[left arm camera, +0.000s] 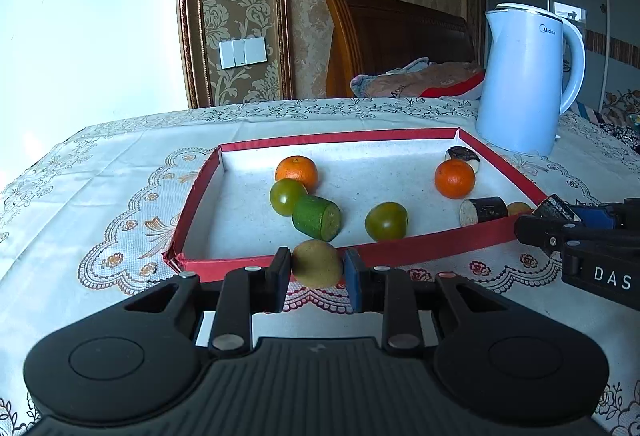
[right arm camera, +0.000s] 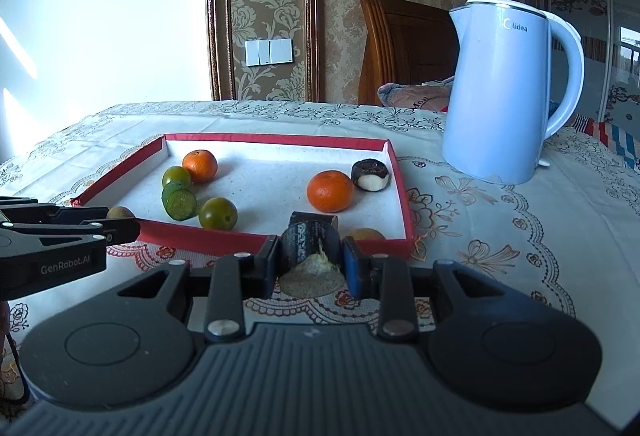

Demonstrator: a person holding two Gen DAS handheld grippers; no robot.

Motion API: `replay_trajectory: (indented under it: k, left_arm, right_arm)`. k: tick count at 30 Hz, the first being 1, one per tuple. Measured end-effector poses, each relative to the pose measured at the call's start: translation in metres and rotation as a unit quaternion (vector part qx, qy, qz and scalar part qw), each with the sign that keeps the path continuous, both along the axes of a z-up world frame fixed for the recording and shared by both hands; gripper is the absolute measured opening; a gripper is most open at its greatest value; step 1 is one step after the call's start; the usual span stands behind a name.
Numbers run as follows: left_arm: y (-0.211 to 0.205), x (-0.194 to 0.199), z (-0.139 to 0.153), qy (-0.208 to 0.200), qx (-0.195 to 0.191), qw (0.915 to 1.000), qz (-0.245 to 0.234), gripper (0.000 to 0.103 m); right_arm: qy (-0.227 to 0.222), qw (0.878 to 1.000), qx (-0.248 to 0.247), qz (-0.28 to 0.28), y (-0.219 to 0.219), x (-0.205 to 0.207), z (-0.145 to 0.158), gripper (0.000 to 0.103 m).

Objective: Organize fruits
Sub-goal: 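Carry the kiwi into the tray with the left gripper while the right carries the sugarcane, then open the left gripper releasing the kiwi while the right releases the sugarcane piece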

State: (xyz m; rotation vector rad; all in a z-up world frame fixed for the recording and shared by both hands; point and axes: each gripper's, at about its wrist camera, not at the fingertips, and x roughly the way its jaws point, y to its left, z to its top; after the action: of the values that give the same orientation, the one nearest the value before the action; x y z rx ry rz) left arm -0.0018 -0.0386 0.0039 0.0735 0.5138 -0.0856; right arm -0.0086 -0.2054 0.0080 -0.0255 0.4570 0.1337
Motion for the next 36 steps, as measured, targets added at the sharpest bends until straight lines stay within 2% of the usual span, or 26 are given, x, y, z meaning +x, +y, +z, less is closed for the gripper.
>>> replay_trajectory:
  k: [4,15,21,29,36]
  left_arm:
    - [-0.006,0.001,0.008,-0.023,0.009,0.9997,-0.003,0.028]
    - [-0.007,0.022,0.010,-0.014,0.004,0.9999,0.007,0.028]
    - [-0.011,0.034,0.011,-0.017,0.018,0.9996,0.013,0.028]
    - [-0.014,0.055,0.008,-0.014,0.030,0.9991,0.028,0.028]
    - [-0.008,0.080,0.008,-0.004,0.022,0.9989,0.041,0.028]
  right_arm:
    - [-0.001,1.000,0.004,-0.007,0.000,0.007,0.001,0.030]
    - [-0.009,1.000,0.008,-0.014,0.003,0.015,0.005,0.030]
    - [-0.012,1.000,0.003,-0.016,0.007,0.025,0.009,0.031]
    - [-0.016,1.000,-0.006,-0.026,0.015,0.048,0.013,0.031]
    - [-0.017,0.999,-0.004,-0.051,0.017,0.081,0.015,0.030]
